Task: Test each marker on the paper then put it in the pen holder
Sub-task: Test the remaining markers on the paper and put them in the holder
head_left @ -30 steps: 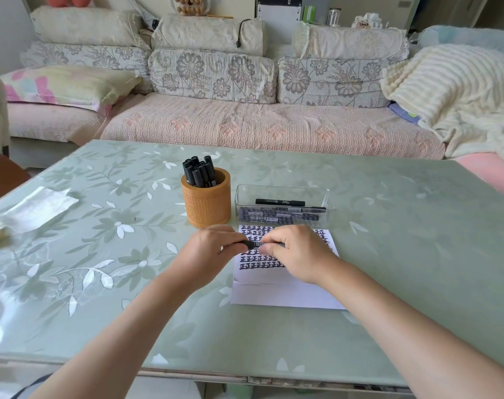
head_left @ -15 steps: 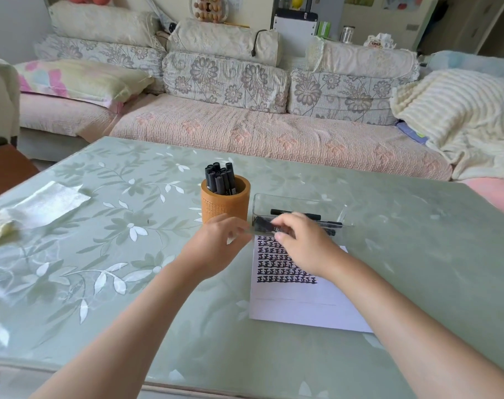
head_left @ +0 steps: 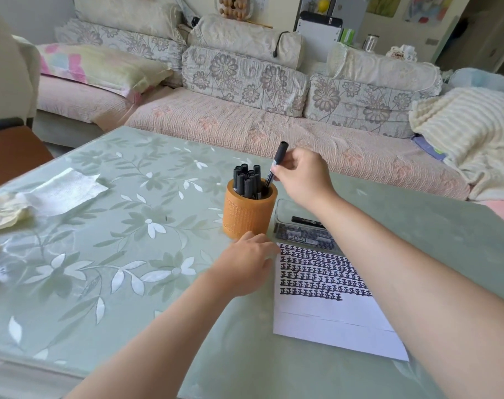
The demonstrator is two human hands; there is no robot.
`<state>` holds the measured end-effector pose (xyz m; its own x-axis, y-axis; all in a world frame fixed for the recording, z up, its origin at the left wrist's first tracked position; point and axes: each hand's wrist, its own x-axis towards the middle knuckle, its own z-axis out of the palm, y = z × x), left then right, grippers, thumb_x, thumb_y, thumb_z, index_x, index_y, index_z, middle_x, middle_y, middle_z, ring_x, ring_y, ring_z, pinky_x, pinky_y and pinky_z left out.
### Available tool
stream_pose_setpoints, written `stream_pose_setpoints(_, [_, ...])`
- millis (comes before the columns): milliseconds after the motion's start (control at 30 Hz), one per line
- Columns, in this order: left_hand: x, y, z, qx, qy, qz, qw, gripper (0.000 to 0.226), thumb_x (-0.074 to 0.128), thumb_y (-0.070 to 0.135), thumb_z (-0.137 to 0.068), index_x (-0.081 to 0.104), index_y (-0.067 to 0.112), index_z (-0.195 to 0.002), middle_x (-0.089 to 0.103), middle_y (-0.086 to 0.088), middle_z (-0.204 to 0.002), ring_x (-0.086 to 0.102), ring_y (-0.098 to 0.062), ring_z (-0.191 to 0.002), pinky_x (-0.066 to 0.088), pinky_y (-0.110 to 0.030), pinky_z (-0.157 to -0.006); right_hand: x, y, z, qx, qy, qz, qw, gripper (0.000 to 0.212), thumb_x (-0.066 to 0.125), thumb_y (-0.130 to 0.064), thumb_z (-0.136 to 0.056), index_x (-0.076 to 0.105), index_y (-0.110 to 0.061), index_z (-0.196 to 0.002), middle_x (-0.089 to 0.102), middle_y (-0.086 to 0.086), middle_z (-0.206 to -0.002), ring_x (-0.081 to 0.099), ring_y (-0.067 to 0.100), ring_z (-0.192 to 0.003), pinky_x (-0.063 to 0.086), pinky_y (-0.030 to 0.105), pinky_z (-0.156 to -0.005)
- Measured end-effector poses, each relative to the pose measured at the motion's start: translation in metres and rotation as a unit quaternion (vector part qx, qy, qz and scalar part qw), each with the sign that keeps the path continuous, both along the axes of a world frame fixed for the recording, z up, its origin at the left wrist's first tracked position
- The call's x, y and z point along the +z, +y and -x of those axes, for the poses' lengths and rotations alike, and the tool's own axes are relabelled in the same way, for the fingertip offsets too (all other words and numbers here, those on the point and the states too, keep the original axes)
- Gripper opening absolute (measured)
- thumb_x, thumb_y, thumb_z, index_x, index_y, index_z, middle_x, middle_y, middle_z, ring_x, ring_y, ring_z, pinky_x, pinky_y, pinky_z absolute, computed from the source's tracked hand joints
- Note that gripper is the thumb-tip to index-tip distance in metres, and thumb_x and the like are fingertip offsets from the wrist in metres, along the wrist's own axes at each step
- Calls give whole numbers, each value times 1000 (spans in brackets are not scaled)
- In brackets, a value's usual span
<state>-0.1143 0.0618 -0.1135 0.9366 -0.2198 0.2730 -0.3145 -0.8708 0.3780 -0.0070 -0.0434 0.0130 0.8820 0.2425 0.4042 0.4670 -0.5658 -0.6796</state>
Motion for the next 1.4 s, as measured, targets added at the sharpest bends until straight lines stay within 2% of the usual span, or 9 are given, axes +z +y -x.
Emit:
stream_pose_setpoints(133, [1,-2,-1,-3,3,8,1000,29,42,24,-96,59,28,-119,58,8,-118,46,-18,-103,43,-39,-91,-10,4,-3,-31,24,92,995,13,73,-32,-83,76,-21,-88,74,-5,-87,67,15,-86,50,26,-74])
stream_pose_setpoints(300, [2,-5,-2,7,15,-8,1000,28,42,30,-97,57,29,-121,56,8,-120,45,-18,-108,41,-39,-93,-20,14,-9,-21,94,160,982,6,73,-31,-79,76,-26,-81,73,-5,-84,66,18,-86,53,30,-78])
stream_pose_setpoints(400, [3,-6,-3,13,19,-11,1000,28,43,32,-97,56,29,-122,56,7,-120,44,-18,-109,41,-39,-93,-23,14,-10,19,123,151,981,16,65,-19,-79,76,-24,-88,74,-3,-90,66,19,-92,54,33,-85])
stream_pose_setpoints(533, [5,-7,-4,17,20,-17,1000,30,43,35,-98,56,27,-123,56,6,-119,44,-19,-110,41,-38,-95,-23,-1,-10,43,102,83,990,24,57,-12,-87,67,-26,-103,62,-8,-93,57,11,-87,43,24,-73])
stream_pose_setpoints(600, [5,-8,-5,19,23,-20,999,31,44,37,-97,55,27,-125,56,6,-120,44,-19,-110,40,-38,-96,-29,-20,-17,10,82,113,990,27,50,-10,-91,68,-24,-107,64,-5,-105,57,13,-97,44,25,-84])
stream_pose_setpoints(800, [1,-11,-7,24,22,-37,999,36,45,41,-96,52,30,-129,55,7,-124,41,-18,-111,39,-39,-97,-50,-75,-32,-47,59,427,901,35,53,-8,-87,74,-32,-103,70,-6,-116,63,21,-106,52,34,-87])
stream_pose_setpoints(1067, [-2,-14,-10,31,18,-67,997,40,43,46,-97,49,33,-134,49,10,-132,38,-17,-116,36,-37,-100,-55,-73,-46,-32,70,475,876,23,65,-10,-89,73,-22,-108,69,4,-114,64,28,-101,55,39,-86])
stream_pose_setpoints(1267, [-1,-14,-11,29,17,-65,997,38,44,45,-96,52,34,-132,47,12,-134,37,-16,-118,36,-36,-100,-51,-66,-51,-11,53,535,843,19,67,-16,-88,76,-28,-99,70,-3,-101,61,22,-87,45,29,-68])
stream_pose_setpoints(1400, [0,-13,-10,26,19,-59,998,37,44,44,-96,53,34,-131,48,12,-134,38,-16,-117,35,-36,-100,-48,-67,-47,10,24,519,854,16,63,-28,-93,73,-20,-103,68,4,-101,62,26,-88,46,31,-69])
